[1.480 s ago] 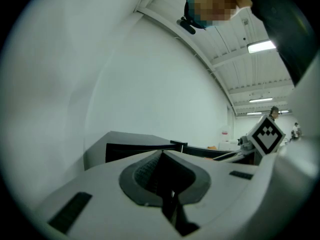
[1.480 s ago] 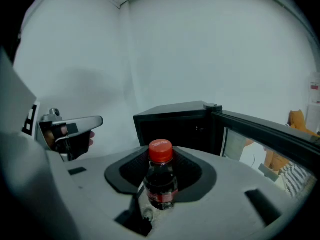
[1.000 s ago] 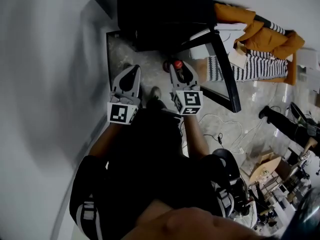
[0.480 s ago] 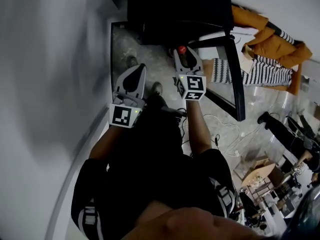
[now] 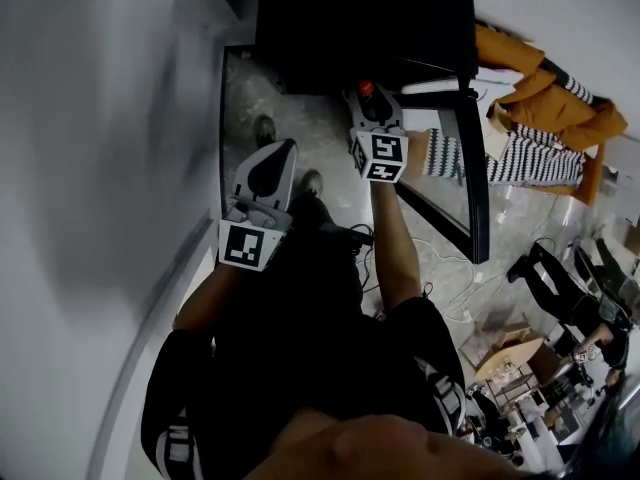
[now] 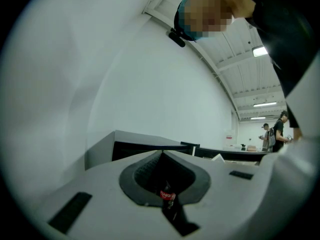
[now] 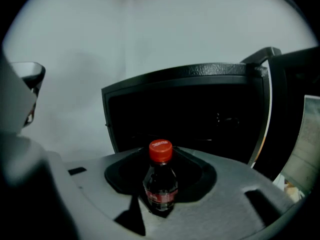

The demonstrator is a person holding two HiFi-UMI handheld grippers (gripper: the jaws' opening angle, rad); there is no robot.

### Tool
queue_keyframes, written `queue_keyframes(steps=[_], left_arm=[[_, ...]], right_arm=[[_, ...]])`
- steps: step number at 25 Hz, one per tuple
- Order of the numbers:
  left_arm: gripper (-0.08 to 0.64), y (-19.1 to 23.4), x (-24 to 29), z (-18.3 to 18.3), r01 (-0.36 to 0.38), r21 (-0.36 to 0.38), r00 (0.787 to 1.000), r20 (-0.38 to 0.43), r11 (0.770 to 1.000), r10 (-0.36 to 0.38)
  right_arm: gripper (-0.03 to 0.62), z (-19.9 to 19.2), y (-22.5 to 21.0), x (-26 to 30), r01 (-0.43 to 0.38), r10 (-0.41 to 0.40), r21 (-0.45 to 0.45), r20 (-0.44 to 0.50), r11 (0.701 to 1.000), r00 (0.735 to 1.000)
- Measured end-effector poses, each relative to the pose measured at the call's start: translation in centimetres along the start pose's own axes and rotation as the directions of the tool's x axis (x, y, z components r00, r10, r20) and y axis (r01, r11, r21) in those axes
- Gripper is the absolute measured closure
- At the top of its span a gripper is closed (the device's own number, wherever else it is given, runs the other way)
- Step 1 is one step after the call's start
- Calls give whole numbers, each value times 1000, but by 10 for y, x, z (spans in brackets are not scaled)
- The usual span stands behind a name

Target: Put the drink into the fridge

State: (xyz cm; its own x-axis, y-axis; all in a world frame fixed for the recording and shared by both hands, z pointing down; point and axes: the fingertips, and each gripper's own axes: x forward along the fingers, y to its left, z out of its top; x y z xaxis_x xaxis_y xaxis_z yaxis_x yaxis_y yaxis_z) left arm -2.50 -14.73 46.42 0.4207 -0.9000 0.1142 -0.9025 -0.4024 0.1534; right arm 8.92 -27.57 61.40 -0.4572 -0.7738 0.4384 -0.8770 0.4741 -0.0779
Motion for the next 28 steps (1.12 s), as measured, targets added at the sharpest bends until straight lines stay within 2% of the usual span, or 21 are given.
queue_keyframes(steps=[7,15,28], left_arm=[[555,-1,14,-13,35,31,999,-12,999,-35],[555,5,20,-16,25,28,1000,-1,999,-25],[555,13,28,-30,8,23,1000,-1,1000,-8]], right_arm=[[459,-28,-21,39,11,-11,-23,-4,1000,1000],[459,-50,-32,80,17,-16,-26,13,1000,1000],[459,-95,-45,131,39,-39,2,-12,999,999]])
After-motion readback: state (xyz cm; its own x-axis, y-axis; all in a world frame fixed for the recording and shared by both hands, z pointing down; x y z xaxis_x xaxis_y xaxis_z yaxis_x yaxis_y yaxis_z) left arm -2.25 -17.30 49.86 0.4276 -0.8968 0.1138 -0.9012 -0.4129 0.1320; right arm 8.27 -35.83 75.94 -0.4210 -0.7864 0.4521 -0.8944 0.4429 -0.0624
